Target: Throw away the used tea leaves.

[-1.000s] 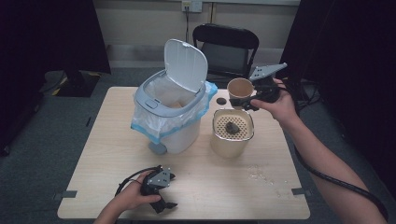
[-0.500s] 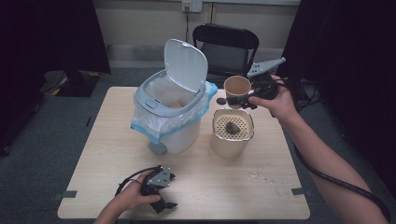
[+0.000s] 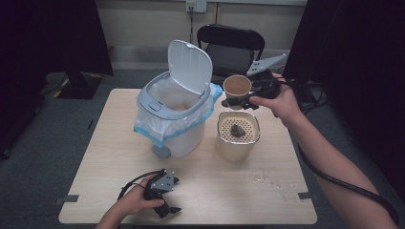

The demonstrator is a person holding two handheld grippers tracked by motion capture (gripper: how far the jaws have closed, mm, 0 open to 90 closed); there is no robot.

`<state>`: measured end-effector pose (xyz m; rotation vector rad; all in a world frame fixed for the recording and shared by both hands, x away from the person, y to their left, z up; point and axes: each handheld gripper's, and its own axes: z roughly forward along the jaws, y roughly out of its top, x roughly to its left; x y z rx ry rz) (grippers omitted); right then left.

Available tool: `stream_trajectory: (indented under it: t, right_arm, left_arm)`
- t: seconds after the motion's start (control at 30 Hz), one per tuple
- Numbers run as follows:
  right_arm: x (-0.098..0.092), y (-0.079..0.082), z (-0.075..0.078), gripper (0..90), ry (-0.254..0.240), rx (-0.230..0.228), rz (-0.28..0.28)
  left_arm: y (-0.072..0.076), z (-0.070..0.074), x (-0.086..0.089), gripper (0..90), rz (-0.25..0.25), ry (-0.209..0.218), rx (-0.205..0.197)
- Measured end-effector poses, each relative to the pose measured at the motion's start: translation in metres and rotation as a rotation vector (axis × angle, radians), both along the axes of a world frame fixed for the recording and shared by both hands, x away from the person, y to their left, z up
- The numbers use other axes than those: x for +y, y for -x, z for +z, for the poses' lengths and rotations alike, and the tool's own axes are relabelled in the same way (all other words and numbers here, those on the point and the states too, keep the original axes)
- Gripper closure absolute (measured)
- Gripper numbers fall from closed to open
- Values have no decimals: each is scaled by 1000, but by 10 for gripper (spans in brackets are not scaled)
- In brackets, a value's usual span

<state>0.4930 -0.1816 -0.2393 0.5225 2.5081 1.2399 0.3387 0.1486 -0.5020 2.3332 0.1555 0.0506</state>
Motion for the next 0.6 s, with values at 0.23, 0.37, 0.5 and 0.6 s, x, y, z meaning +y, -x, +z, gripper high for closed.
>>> stream_trajectory:
  t: [0.23,0.37,0.5,0.6]
  right_arm:
    - [1,-1,10,274,-20,0,11]
    - [4,0,15,274,-21,4,18]
    - [7,-1,19,272,-27,9,25]
    - [10,-2,20,273,-27,11,31]
  left_arm:
    - [0,1,0,0,3,-14,-3]
    - [0,1,0,0,3,-13,-3]
    - [0,1,0,0,2,-21,-2]
    - [0,1,0,0,2,-21,-3]
